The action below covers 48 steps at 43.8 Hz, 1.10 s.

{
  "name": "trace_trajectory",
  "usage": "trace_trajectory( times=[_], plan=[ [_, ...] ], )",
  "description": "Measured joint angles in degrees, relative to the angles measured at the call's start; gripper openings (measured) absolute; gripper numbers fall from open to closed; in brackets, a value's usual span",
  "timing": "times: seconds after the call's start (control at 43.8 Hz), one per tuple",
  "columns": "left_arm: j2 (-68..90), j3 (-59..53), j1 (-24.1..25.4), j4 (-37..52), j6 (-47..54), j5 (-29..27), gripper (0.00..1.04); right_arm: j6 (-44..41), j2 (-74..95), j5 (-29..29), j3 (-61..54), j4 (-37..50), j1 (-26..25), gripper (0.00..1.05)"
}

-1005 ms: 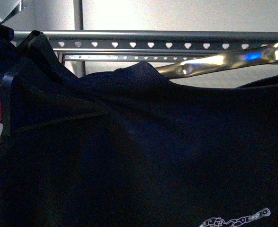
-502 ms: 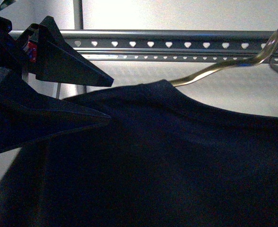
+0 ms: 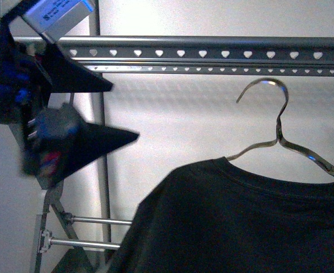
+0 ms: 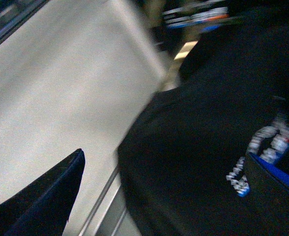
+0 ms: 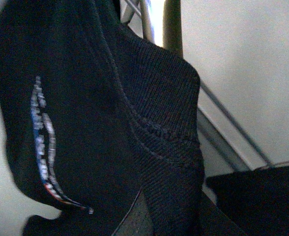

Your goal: Hang clothes on hanger

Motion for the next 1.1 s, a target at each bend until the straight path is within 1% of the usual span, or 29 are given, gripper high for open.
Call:
trace_trajectory(
  times=[0.023, 0.046, 0.068, 0.091, 0.114, 0.137, 0.16, 0.183, 0.205, 0.274, 0.32, 0.342, 0.365, 0.411, 0.479, 0.548, 0.616, 0.662, 0.731, 0.776, 0.845, 0.868, 0.913, 1.05, 1.096],
  plan=[
    [0.6, -1.5, 0.0, 8.8, -11.0, -6.4, 0.98, 2.1, -0.2, 1.3, 0.3, -1.7, 0.1, 0.05],
    [1.1, -1.6, 0.1, 14.1, -15.7, -9.3, 0.98, 4.2, -0.2, 2.1, 0.7, -3.3, 0.1, 0.05],
    [1.5, -1.3, 0.3, 17.4, -23.3, -14.9, 0.98, 6.5, -0.4, 3.3, 1.1, -4.8, 0.2, 0.05],
    [1.5, 0.2, 0.7, 18.3, -30.5, -20.4, 0.98, 9.8, -0.9, 4.6, 1.4, -6.4, 0.3, 0.04],
    [1.2, 2.3, 1.3, 16.2, -38.6, -28.0, 0.98, 13.0, -1.2, 4.8, 1.8, -8.0, 0.3, 0.03],
    [1.0, 4.5, 2.1, 12.8, -46.8, -34.2, 0.98, 16.4, -1.5, 4.8, 2.3, -9.6, 0.3, 0.03],
    [0.7, 5.6, 2.8, 11.0, -49.9, -37.0, 0.98, 18.6, -1.9, 4.7, 2.6, -10.4, 0.3, 0.03],
    [0.2, 6.5, 3.6, 6.8, -55.8, -42.8, 0.98, 21.5, -2.6, 4.7, 3.0, -11.3, 0.2, 0.03],
    [-0.3, 6.6, 4.6, 4.8, -60.1, -45.7, 0.98, 24.6, -3.3, 4.5, 3.4, -12.0, 0.2, 0.03],
    [-1.2, 4.8, 6.4, 5.1, -66.7, -46.2, 0.98, 30.3, -4.3, 4.1, 5.8, -13.2, -0.1, 0.03],
    [-2.1, 2.4, 7.0, 6.9, -69.6, -43.6, 0.98, 35.0, -4.3, 4.2, 8.5, -13.4, -0.6, 0.03],
    [-2.7, 1.1, 6.9, 8.2, -70.6, -43.2, 0.98, 37.3, -4.0, 4.2, 10.1, -13.4, -0.8, 0.03],
    [-3.4, 0.2, 6.9, 7.9, -69.2, -42.4, 0.95, 39.2, -3.5, 4.1, 12.0, -13.4, -1.0, 0.03],
    [-6.0, -3.6, 6.9, 7.8, -62.1, -40.4, 0.85, 43.9, -2.2, 3.5, 16.1, -14.0, -1.4, 0.03],
    [-10.1, -11.0, 6.8, 11.8, -52.8, -40.0, 0.70, 50.5, 0.4, 3.1, 22.3, -15.4, -2.1, 0.03],
    [-14.4, -19.2, 6.8, 15.0, -47.6, -39.9, 0.54, 55.9, 4.0, 4.5, 29.1, -17.5, -2.3, 0.03],
    [-17.2, -24.8, 6.8, 16.6, -45.5, -39.9, 0.40, 59.8, 7.5, 5.8, 34.7, -19.3, -2.1, 0.03],
    [-18.0, -26.5, 6.8, 17.2, -45.0, -39.9, 0.35, 61.5, 9.0, 6.4, 36.8, -19.8, -1.8, 0.03],
    [-19.9, -29.6, 6.8, 18.2, -44.5, -40.0, 0.24, 64.2, 11.8, 7.4, 40.9, -21.0, -1.3, 0.03],
    [-21.7, -32.3, 6.8, 19.1, -44.1, -40.0, 0.13, 66.8, 14.7, 8.3, 45.1, -21.9, -0.8, 0.03],
    [-23.3, -34.3, 6.8, 19.6, -44.0, -39.9, 0.04, 69.3, 17.0, 9.0, 48.6, -22.6, -0.4, 0.03],
    [-23.9, -35.1, 6.8, 19.8, -44.0, -39.9, 0.02, 70.4, 17.9, 9.5, 50.0, -22.9, -0.3, 0.03],
    [-25.1, -36.6, 6.8, 20.1, -43.7, -39.9, 0.04, 72.3, 19.7, 10.1, 52.9, -23.5, -0.2, 0.03],
    [-30.0, -41.9, 6.8, 20.3, -43.5, -39.9, 0.04, 76.4, 24.3, 12.7, 62.2, -25.5, 1.0, 0.03],
    [-31.5, -43.1, 6.8, 20.3, -43.5, -39.9, 0.04, 76.9, 24.7, 13.2, 63.6, -25.8, 1.6, 0.03]
  ],
)
